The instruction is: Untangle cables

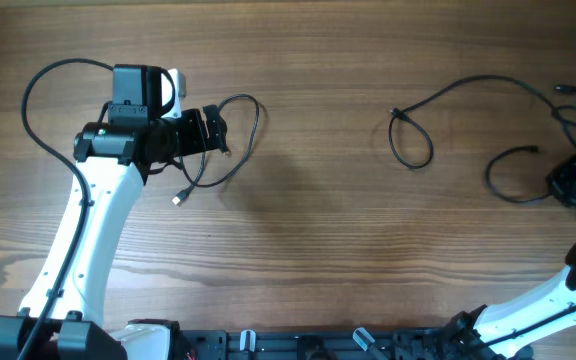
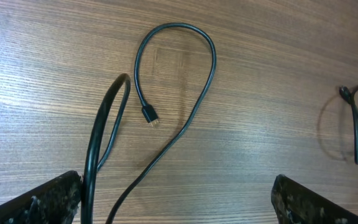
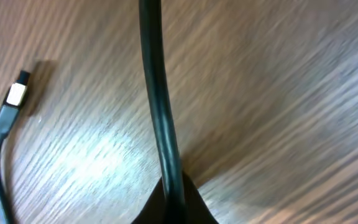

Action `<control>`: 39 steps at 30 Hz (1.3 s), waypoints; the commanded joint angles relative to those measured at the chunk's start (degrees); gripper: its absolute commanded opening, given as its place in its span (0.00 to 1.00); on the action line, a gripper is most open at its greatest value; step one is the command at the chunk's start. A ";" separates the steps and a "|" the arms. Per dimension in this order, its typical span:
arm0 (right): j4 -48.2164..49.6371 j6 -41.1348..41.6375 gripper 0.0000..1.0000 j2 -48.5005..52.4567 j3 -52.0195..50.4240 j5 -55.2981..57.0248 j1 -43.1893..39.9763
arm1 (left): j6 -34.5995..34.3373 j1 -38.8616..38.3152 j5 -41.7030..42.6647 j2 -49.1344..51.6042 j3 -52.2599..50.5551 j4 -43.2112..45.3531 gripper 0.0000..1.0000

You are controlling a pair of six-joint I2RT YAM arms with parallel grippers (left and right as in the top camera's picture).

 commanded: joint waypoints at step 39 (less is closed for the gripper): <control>-10.84 -10.32 0.95 -24.96 -2.78 -16.61 9.68 | 0.31 -0.26 0.70 0.42 -0.22 0.35 0.91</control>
